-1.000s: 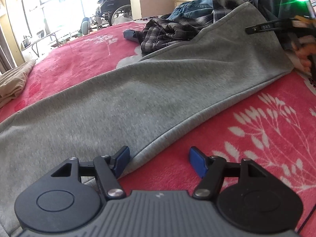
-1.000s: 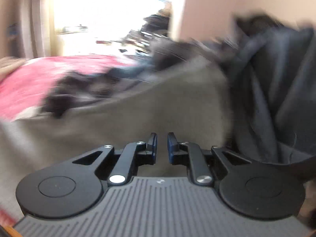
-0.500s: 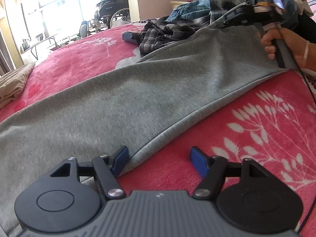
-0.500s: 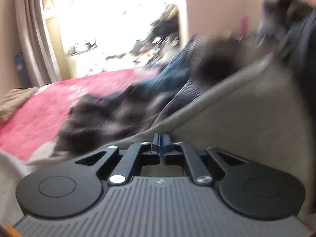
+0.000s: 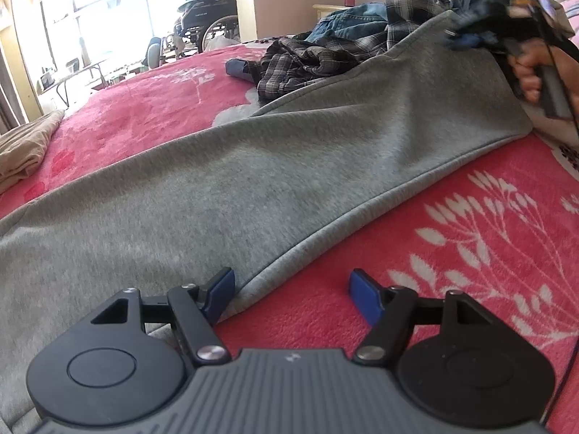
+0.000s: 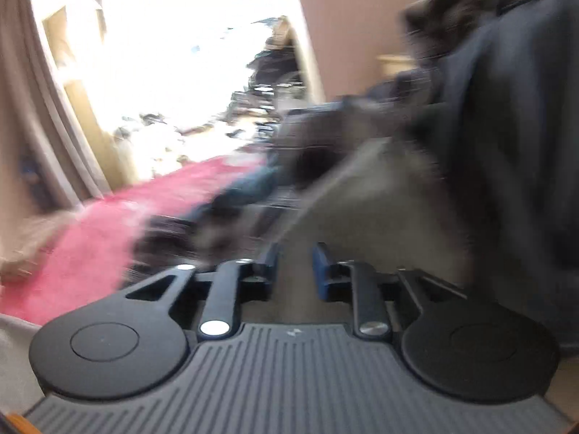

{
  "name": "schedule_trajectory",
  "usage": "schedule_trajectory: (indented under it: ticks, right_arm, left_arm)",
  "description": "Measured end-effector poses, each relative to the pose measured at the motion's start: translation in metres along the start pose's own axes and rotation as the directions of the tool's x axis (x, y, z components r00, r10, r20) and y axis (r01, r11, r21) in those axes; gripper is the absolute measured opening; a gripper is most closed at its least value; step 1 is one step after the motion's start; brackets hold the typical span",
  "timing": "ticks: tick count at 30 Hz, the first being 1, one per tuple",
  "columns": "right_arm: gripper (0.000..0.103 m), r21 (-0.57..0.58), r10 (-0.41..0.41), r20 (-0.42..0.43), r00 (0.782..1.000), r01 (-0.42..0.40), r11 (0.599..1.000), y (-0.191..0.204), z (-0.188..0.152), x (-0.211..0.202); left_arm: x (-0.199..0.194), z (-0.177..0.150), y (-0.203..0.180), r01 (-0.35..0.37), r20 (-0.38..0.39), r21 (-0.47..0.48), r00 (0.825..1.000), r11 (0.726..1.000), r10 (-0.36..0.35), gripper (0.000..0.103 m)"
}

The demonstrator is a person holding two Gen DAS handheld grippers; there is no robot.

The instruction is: Fold clothes

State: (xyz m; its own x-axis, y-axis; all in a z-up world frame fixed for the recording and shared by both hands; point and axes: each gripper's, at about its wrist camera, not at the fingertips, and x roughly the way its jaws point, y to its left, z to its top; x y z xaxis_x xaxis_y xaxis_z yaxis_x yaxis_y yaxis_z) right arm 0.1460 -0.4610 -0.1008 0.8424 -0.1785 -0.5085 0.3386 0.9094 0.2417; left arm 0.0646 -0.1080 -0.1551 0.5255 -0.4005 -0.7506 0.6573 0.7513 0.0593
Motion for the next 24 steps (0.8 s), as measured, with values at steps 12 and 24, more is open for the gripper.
schedule_trajectory:
  ticks: [12, 24]
  right_arm:
    - [0.041, 0.024, 0.378, -0.03, 0.925, -0.378, 0.926, 0.008, 0.017, -0.115]
    - [0.045, 0.037, 0.709, -0.298, 0.639, -0.734, 0.678, 0.066, -0.003, -0.206]
  left_arm:
    - [-0.137, 0.011, 0.079, -0.043, 0.169, -0.307, 0.981, 0.951, 0.099, 0.076]
    - [-0.253, -0.058, 0.136, -0.213, -0.107, -0.421, 0.977, 0.882, 0.184, 0.078]
